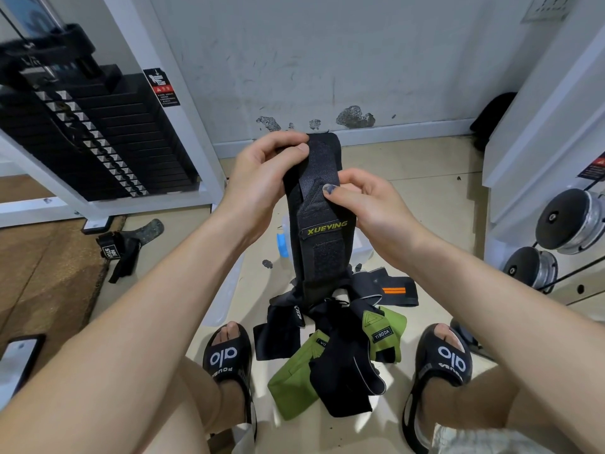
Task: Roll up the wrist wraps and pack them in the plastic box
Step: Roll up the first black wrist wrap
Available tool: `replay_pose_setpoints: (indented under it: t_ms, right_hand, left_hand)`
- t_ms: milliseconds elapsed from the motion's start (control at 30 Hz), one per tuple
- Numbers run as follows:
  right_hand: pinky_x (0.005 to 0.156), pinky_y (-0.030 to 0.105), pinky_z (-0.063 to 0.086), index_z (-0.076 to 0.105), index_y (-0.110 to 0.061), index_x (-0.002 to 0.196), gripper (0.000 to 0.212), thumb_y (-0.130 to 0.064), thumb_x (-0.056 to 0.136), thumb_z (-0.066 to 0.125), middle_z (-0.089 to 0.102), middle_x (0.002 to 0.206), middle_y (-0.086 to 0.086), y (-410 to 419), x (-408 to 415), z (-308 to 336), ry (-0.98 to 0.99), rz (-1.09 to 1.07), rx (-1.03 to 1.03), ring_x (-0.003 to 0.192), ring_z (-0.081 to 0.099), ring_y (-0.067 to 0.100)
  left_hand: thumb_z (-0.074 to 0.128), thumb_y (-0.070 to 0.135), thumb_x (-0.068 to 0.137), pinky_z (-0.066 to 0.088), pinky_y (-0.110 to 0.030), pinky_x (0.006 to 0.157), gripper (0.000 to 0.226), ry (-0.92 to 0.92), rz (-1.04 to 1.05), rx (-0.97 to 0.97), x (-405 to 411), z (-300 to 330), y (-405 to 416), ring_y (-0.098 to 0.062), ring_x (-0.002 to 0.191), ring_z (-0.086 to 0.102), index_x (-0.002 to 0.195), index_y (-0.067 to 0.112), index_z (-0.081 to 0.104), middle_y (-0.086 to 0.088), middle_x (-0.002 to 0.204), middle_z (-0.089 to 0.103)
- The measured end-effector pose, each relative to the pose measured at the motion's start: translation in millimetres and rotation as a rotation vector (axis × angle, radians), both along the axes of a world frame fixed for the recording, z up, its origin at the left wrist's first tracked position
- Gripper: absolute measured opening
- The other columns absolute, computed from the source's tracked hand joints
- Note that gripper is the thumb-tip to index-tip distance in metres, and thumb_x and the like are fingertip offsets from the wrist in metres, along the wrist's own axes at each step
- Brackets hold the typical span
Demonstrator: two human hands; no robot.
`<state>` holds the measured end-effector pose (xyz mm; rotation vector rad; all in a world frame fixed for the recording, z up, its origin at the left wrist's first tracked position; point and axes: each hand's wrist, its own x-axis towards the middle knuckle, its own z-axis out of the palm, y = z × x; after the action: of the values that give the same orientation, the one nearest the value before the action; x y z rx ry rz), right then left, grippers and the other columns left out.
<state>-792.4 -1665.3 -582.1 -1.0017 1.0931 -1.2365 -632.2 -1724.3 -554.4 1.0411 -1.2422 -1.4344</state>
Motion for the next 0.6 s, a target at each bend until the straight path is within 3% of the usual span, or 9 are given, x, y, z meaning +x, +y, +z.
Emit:
replay_pose_setpoints:
  t_ms: [467, 600]
  right_hand:
    - [0.069, 0.024, 0.054, 0.062, -0.007, 0.102, 0.003, -0.005, 0.101, 0.060, 0.074, 0.088, 0.010, 1, 0, 0, 0.025, 0.018, -0.004, 0.078, 0.070, 0.019]
    - [0.070, 0.025, 0.048, 0.057, -0.013, 0.096, 0.010, -0.014, 0.098, 0.067, 0.066, 0.072, -0.005, -2, -1, -5, 0.138, -0.031, 0.017, 0.068, 0.062, 0.008]
  left_hand:
    - [0.069, 0.002, 0.093, 0.055, -0.031, 0.083, 0.019, -0.030, 0.000, -0.075, 1, -12, -6, -0.016, 0.095, 0.068, 0.106, 0.015, 0.073, -0.005, 0.102, 0.072]
    - [0.070, 0.000, 0.092, 0.055, -0.030, 0.081, 0.018, -0.035, 0.044, -0.090, 1, -12, -7, -0.016, 0.090, 0.068, 0.104, 0.014, 0.073, 0.002, 0.089, 0.072]
